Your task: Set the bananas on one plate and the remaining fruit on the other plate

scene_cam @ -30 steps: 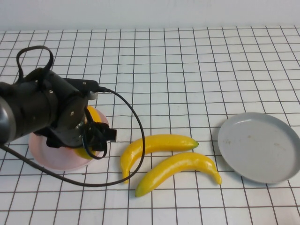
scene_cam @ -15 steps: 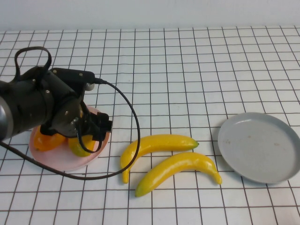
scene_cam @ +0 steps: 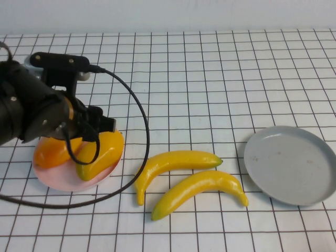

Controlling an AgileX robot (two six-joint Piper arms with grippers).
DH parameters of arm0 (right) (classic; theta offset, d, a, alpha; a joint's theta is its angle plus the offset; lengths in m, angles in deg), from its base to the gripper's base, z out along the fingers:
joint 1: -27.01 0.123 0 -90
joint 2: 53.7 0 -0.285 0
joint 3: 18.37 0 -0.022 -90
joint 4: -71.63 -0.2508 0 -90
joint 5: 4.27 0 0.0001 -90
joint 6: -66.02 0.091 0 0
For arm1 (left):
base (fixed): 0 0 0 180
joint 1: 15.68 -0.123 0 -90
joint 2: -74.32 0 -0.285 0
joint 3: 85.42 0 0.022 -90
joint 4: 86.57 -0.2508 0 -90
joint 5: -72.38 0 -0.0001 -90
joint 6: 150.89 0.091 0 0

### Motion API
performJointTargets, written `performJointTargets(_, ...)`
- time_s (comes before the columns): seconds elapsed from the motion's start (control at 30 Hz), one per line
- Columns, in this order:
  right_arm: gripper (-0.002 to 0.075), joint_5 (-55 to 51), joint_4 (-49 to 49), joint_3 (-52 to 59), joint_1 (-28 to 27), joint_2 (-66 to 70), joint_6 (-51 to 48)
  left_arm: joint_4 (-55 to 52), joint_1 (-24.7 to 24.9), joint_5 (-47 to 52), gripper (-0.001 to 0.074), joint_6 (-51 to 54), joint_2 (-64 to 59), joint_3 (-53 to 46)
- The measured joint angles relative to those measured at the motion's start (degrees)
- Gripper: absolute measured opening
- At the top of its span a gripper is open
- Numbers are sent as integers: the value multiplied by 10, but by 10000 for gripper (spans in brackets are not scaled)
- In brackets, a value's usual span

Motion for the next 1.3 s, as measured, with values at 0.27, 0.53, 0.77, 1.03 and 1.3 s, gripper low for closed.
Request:
performJointTargets(0.27, -15, 0, 0, 0, 0, 0, 0, -14, 93, -34, 22, -15, 146, -77)
performJointTargets(0.53, -15, 0, 0, 0, 0, 0, 0, 26, 124, 56, 1, -17, 297, -107)
performJointTargets(0.77, -15, 0, 0, 0, 0, 0, 0, 7, 124, 61, 0, 18, 433, -156)
performJointTargets(1.03, -15, 0, 0, 0, 0, 0, 0, -66, 97, -47, 0, -43, 587, -333)
performJointTargets(1.3, -15, 0, 0, 0, 0, 0, 0, 33, -74, -151, 0, 64, 752, -488)
